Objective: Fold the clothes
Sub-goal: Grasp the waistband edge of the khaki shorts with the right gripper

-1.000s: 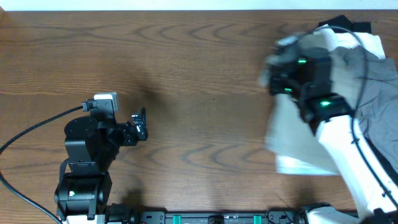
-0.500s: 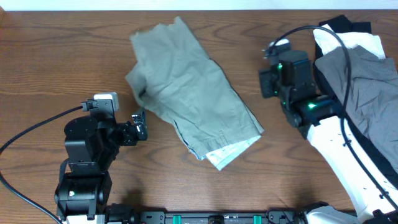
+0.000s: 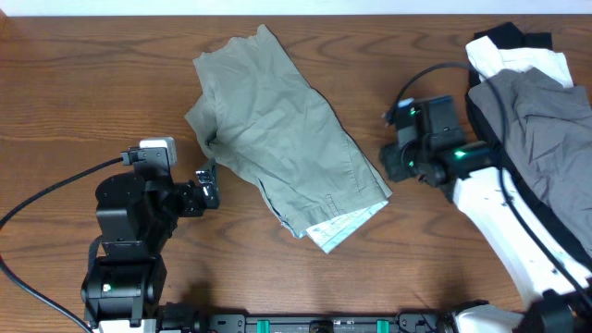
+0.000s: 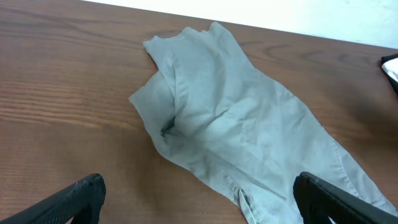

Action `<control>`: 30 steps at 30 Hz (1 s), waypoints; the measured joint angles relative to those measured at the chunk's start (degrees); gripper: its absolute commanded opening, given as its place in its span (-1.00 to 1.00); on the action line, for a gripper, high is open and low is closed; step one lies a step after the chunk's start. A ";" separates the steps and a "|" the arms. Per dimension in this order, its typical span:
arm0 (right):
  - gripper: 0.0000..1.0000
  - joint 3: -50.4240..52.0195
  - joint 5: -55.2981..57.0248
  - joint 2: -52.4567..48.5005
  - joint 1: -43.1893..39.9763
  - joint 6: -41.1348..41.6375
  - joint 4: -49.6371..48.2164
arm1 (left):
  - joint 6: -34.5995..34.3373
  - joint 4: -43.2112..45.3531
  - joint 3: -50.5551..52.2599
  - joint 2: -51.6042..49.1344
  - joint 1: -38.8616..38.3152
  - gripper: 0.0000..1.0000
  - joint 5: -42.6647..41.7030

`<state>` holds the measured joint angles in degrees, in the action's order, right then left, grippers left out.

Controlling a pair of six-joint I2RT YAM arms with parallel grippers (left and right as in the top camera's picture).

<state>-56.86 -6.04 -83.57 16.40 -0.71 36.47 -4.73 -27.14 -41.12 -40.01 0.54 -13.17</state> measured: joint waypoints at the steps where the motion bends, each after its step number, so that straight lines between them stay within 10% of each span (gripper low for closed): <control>1: 0.01 0.68 -0.50 -0.90 0.39 0.00 0.07 | 0.02 0.00 0.00 0.00 0.00 0.96 0.00; 30: 0.00 3.13 -0.79 -14.58 4.90 0.50 -1.14 | 0.02 -0.02 0.00 0.00 0.00 0.96 0.00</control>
<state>-53.74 -6.83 -98.15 21.30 -0.21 35.33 -4.71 -27.16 -41.12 -40.01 0.54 -13.17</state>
